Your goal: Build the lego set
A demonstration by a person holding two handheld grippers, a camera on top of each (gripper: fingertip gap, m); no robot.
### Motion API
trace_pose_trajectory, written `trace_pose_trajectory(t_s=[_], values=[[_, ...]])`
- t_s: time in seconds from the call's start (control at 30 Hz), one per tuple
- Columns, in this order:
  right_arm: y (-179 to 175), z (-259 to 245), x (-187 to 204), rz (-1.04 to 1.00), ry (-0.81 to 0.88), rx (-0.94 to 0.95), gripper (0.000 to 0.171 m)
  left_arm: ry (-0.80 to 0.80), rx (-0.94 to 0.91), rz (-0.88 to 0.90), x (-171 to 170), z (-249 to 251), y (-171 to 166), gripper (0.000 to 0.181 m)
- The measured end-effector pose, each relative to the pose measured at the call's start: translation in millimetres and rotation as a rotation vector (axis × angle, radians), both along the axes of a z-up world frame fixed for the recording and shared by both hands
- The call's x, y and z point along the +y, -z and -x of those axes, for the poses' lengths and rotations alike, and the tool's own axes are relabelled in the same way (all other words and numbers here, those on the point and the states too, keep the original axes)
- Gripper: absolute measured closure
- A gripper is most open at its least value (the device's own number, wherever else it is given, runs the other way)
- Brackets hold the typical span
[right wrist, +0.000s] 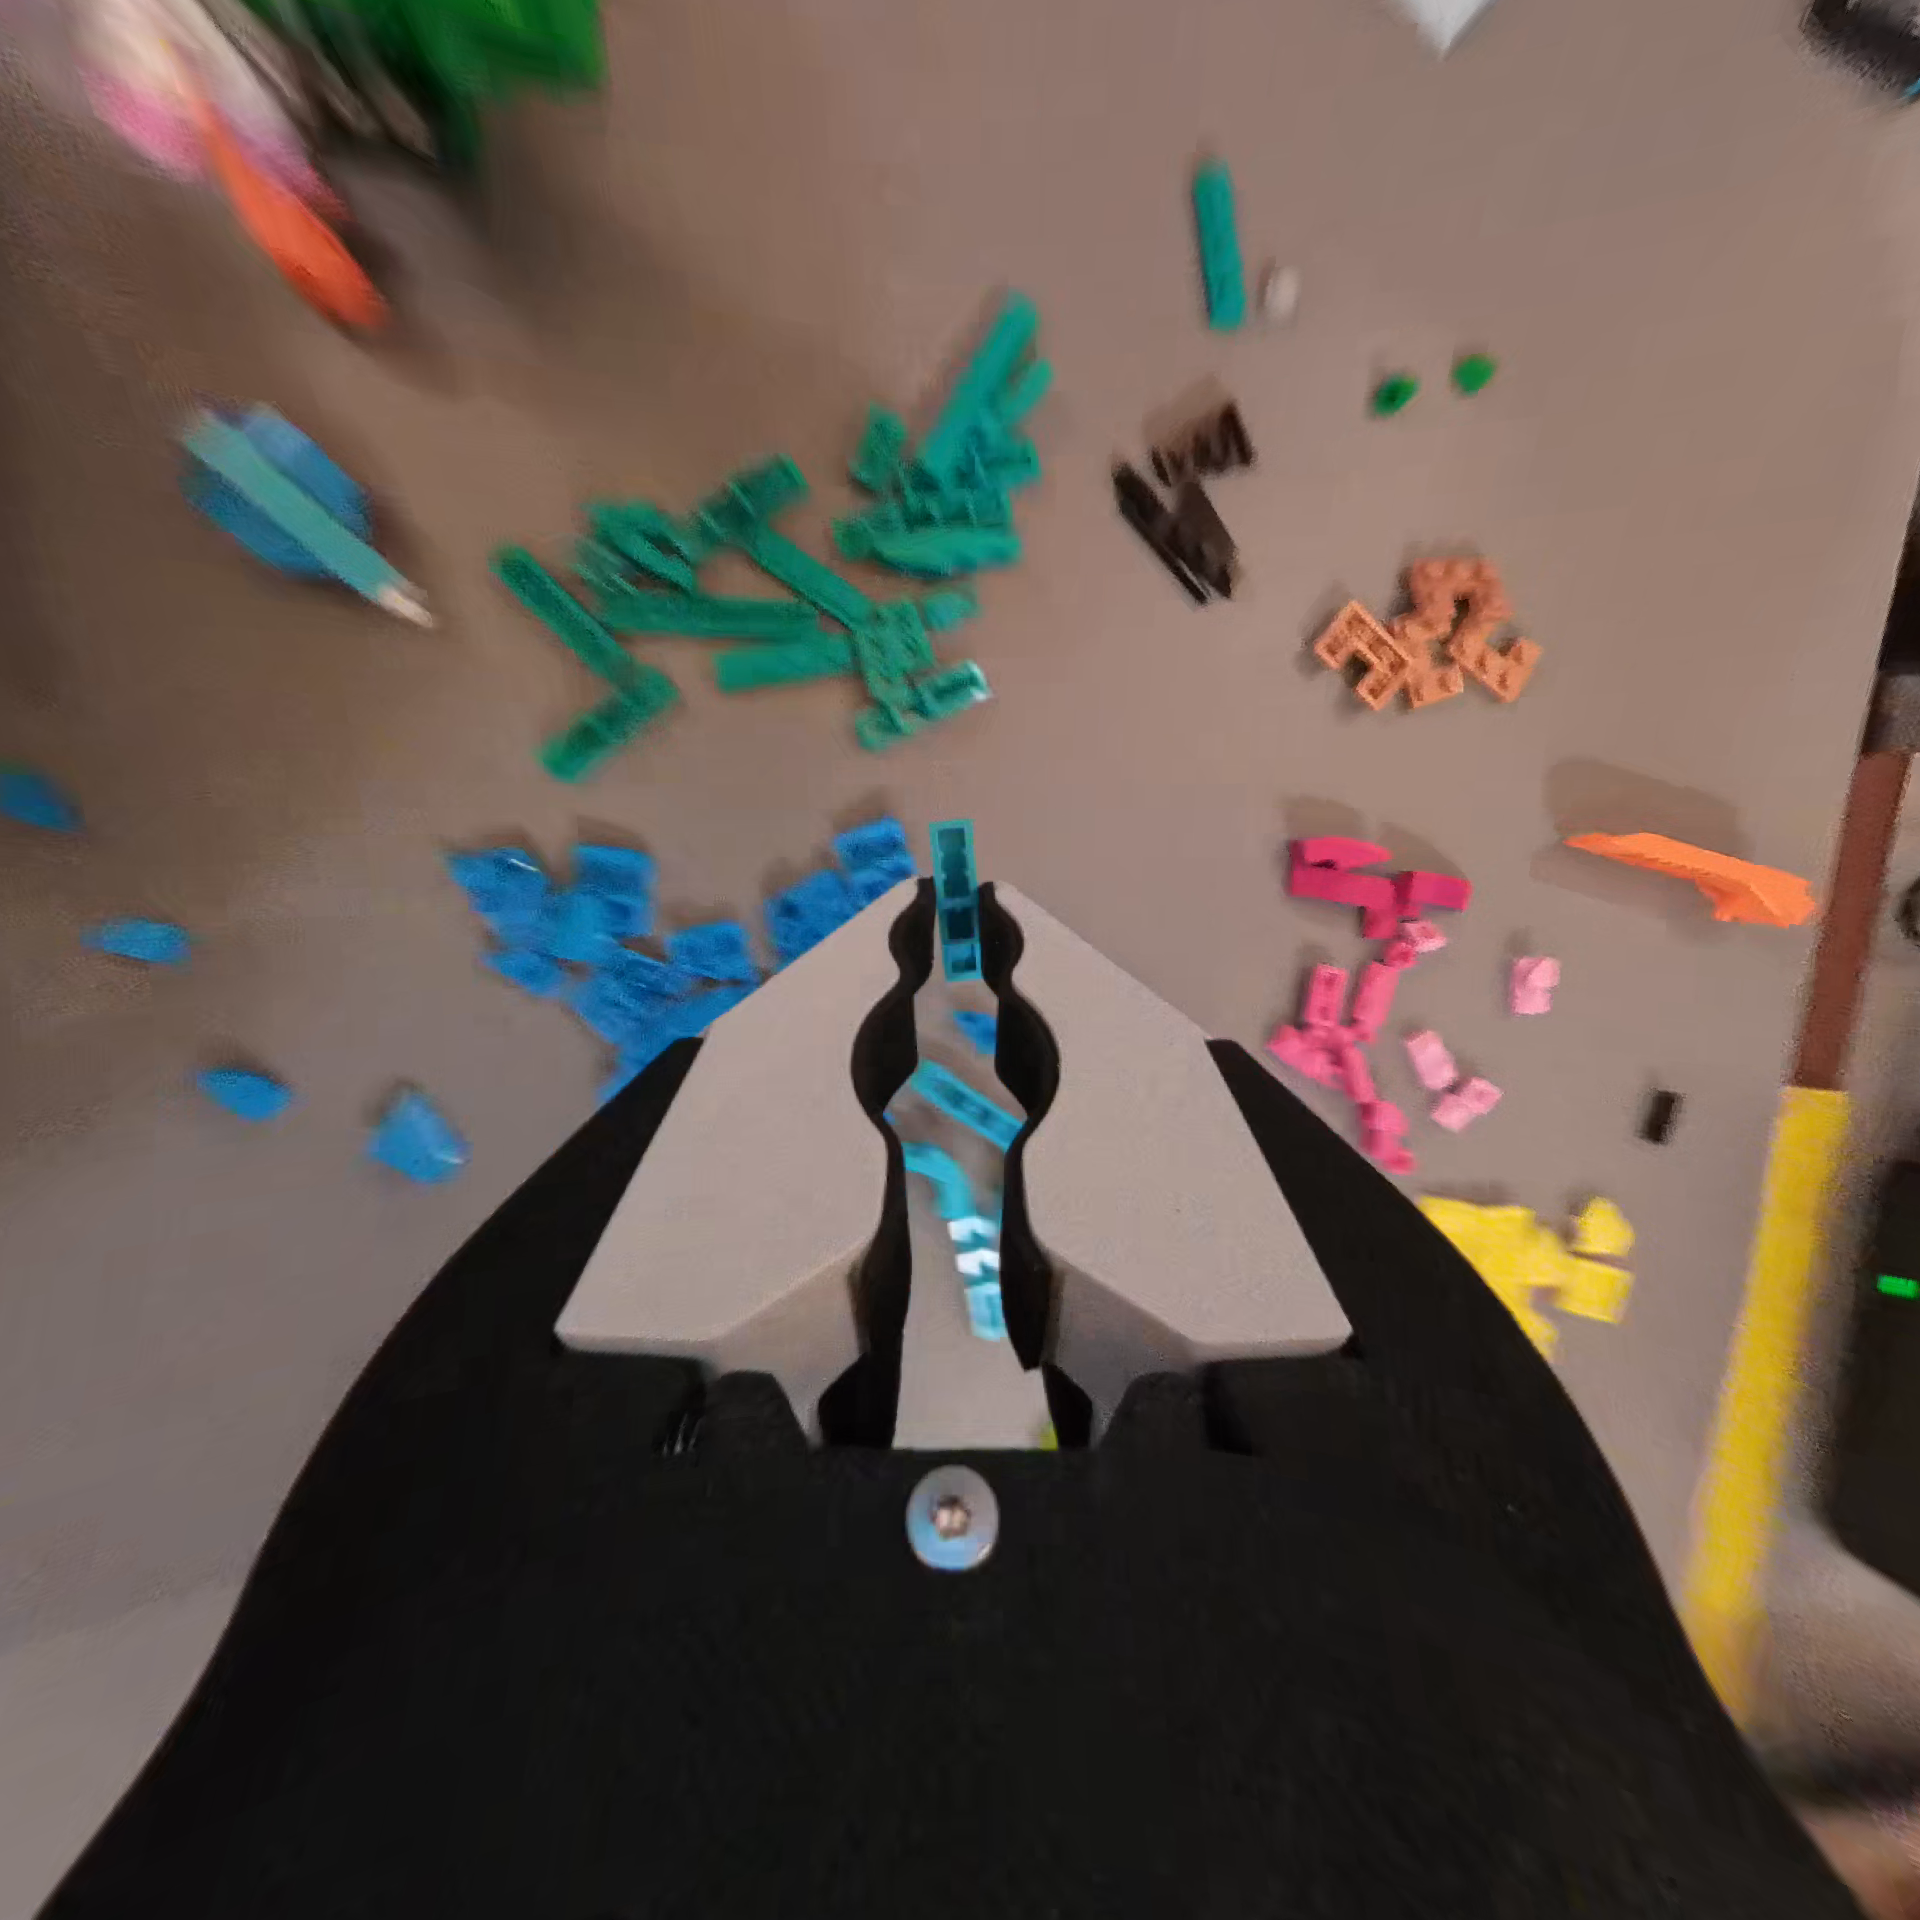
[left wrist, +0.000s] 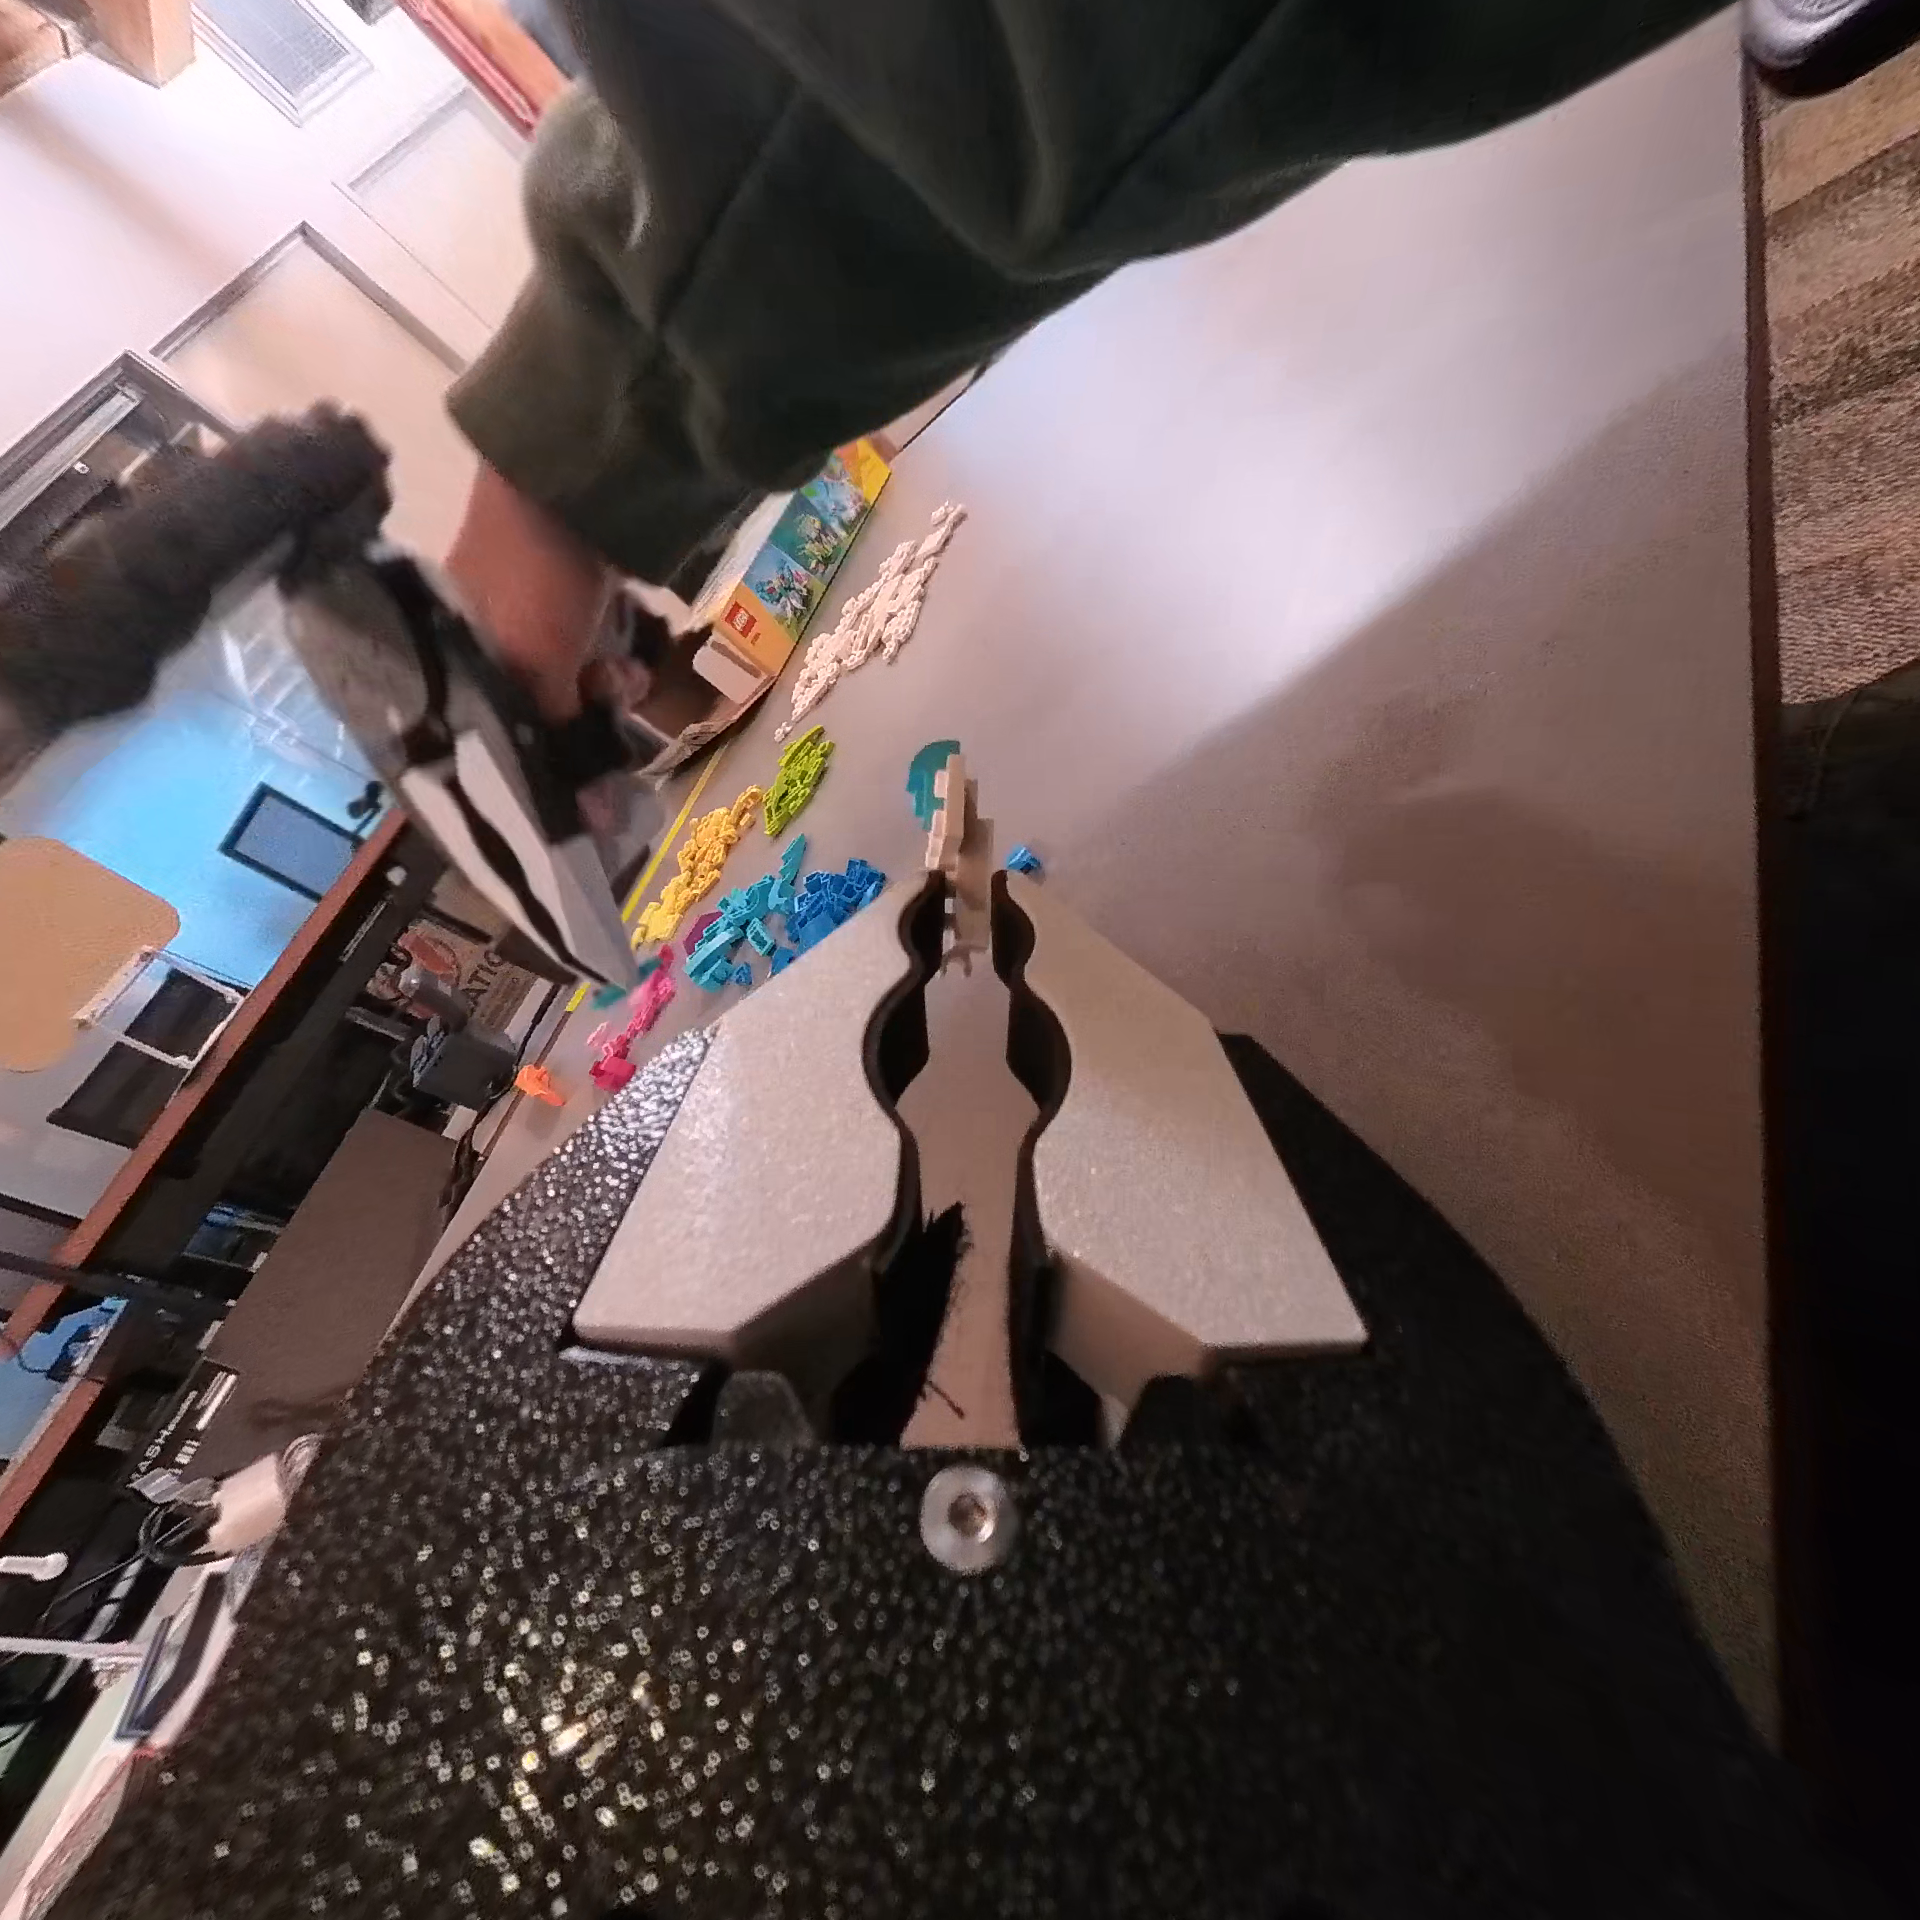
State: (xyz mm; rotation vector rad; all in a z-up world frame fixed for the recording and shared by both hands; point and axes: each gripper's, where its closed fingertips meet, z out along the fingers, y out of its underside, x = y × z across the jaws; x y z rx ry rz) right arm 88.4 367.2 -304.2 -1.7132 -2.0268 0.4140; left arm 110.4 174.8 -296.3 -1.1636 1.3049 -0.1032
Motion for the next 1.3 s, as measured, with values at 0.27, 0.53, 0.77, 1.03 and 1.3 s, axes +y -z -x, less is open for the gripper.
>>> trace_pose_trajectory(t_s=[0.27,0.53,0.77,1.03,1.3], values=[[-52,-49,-111,0.550,0.125,0.671,0.165,-0.003,0.046,-0.011,1,-3,6,0.176],[15,-111,-133,0.348,0.406,0.494,0.165,0.009,0.116,-0.043,0,-11,15,0.176],[22,-105,-140,0.267,0.470,0.520,0.164,0.023,0.191,-0.087,-3,-16,23,0.176],[-38,-31,-187,0.548,0.338,0.913,0.164,0.094,0.117,-0.124,-20,-26,9,0.176],[-43,-20,-207,0.557,0.251,0.937,0.164,0.081,0.023,-0.150,-23,-27,-8,0.176]])
